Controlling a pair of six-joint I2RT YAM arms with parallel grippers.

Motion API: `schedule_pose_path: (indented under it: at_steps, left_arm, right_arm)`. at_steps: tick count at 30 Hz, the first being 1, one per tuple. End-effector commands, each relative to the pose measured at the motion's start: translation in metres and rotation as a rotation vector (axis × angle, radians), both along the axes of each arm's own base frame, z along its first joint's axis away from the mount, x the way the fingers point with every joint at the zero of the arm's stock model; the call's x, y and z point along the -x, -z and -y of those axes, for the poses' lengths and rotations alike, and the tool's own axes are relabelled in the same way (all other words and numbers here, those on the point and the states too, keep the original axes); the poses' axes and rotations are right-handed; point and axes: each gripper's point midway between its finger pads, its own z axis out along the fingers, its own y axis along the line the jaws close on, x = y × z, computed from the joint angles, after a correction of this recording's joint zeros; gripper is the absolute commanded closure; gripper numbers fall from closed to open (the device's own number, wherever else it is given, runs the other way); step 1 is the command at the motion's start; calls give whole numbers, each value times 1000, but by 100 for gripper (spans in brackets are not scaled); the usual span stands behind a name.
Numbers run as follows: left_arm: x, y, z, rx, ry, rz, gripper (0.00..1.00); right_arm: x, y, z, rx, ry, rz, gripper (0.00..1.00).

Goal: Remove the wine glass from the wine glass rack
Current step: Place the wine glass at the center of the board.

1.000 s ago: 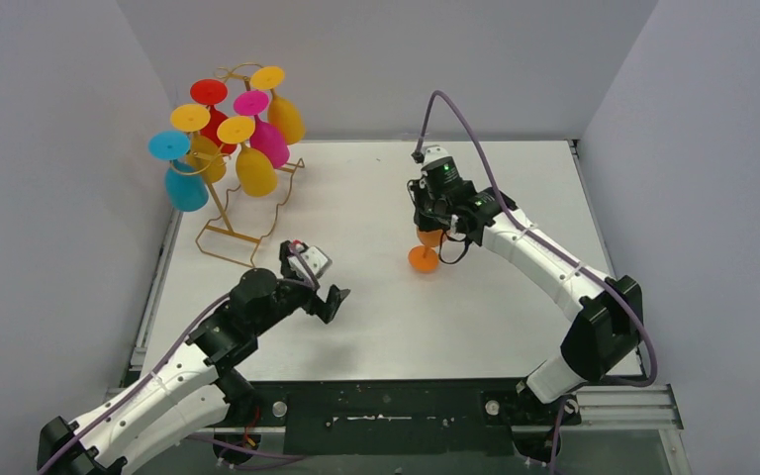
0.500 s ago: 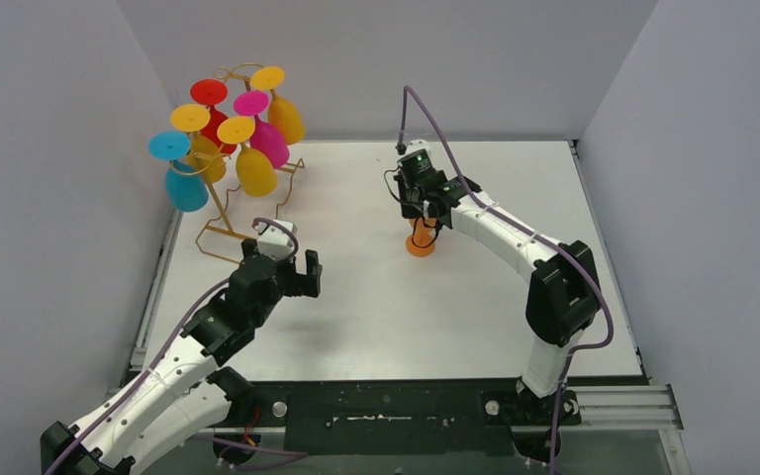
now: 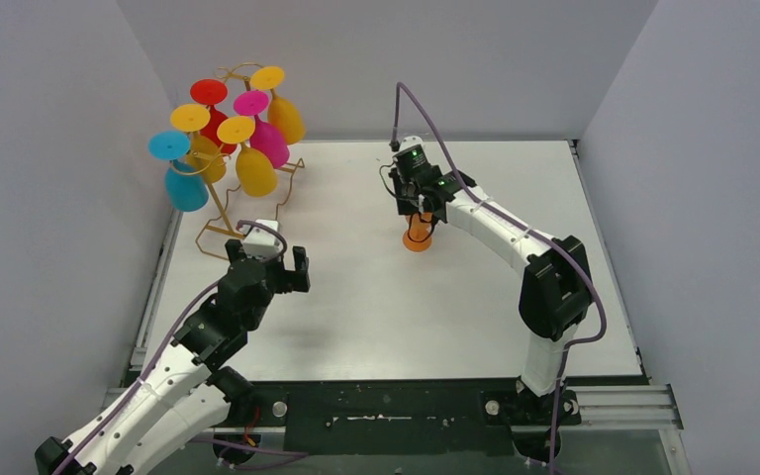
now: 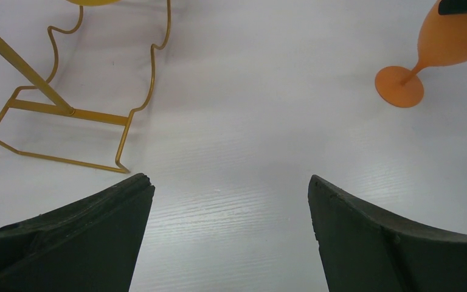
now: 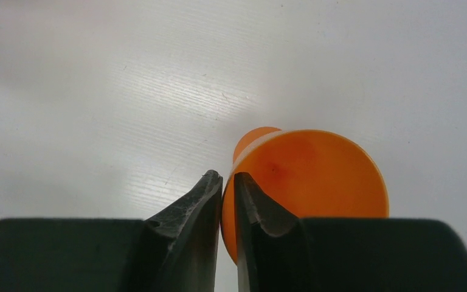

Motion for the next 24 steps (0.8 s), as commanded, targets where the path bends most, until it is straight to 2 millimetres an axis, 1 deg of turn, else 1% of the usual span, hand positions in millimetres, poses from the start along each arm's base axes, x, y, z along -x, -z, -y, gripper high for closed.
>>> schedule_pose_path:
  at_steps: [1, 3, 8, 16, 21, 22, 24]
  left_arm:
    - [-5, -13, -6, -5, -34, 30, 3]
    - [-4, -13, -4, 16, -28, 18, 3]
    - [-4, -13, -1, 56, -18, 5, 3]
    - [-6, -12, -3, 55, -28, -9, 2]
    - [-7, -15, -10, 63, -66, 7, 3]
    - [-6, -16, -9, 66, -61, 9, 3]
    - [-6, -17, -5, 67, -36, 9, 3]
  right_arm:
    - [-3, -19, -9, -14, -26, 27, 81]
    - [-3, -23, -9, -17, -30, 33, 74]
    - [-4, -40, -9, -32, -33, 59, 69]
    - [2, -68, -14, -89, -65, 93, 67]
    - [15, -96, -20, -173, -98, 112, 65]
    - [20, -103, -27, -225, -130, 118, 63]
    - [31, -112, -33, -298, -168, 131, 61]
